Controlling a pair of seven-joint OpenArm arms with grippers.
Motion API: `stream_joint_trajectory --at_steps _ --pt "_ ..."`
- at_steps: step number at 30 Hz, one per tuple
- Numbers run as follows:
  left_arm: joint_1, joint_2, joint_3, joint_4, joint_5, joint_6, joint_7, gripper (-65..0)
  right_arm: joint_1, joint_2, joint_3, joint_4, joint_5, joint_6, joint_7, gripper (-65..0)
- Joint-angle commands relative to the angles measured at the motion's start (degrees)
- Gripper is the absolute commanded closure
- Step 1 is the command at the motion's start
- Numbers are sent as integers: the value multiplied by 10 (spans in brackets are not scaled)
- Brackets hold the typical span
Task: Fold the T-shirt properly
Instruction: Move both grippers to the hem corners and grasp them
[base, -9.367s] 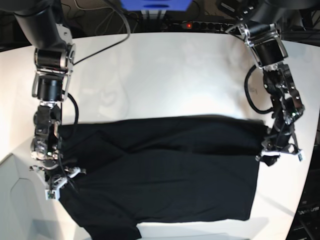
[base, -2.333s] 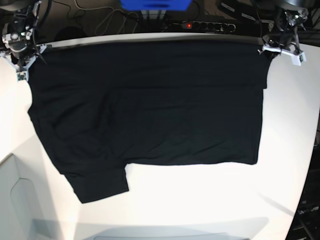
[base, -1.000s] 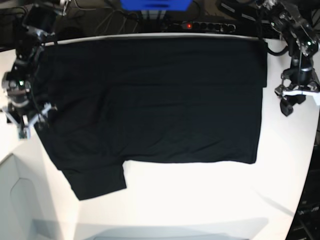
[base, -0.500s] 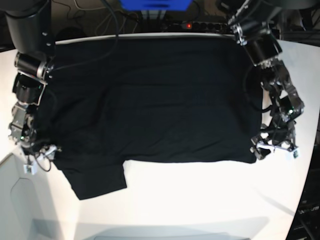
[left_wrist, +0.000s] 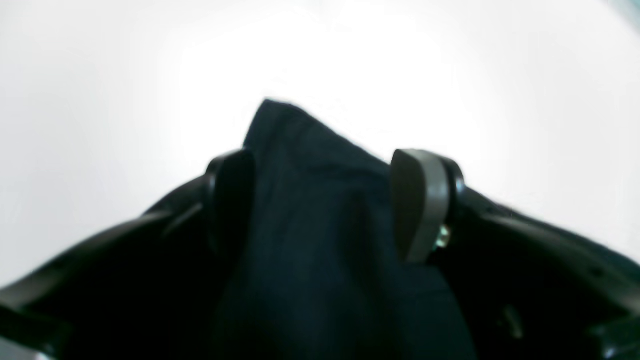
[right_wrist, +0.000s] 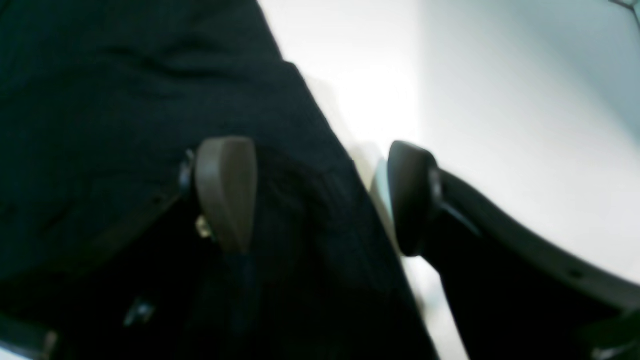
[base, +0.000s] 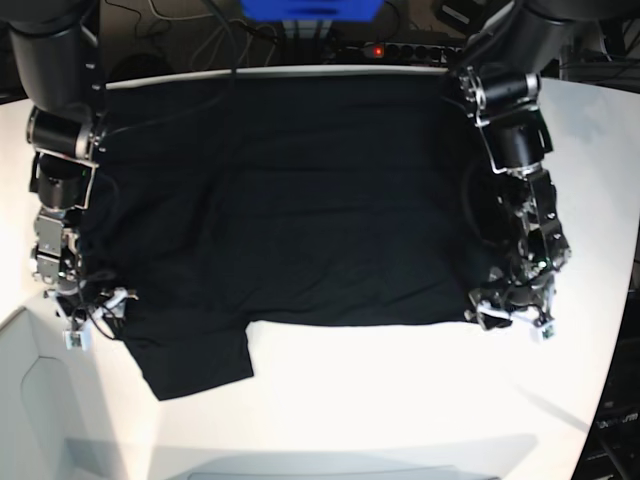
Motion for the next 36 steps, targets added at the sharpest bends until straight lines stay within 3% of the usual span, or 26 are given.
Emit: stream_joint_trajectory --at_steps 1,13,24,33,36 --pt "-27 -7 6 -7 -4 -2 -26 -409 10 4 -8 6 6 1 1 -363" --pt "-71 -31 47 -115 -4 2 -94 -409 6 -1 -27 6 6 1 1 -2" --pt "-104 -44 48 -236 -3 2 -169 -409 0 -4 -27 6 5 1 1 0" --pt "-117 -40 48 -282 55 -2 -200 -401 -2 -4 -27 6 5 1 1 0" --pt "-117 -32 48 -282 55 -2 -200 -303 -2 -4 -27 6 5 1 1 0"
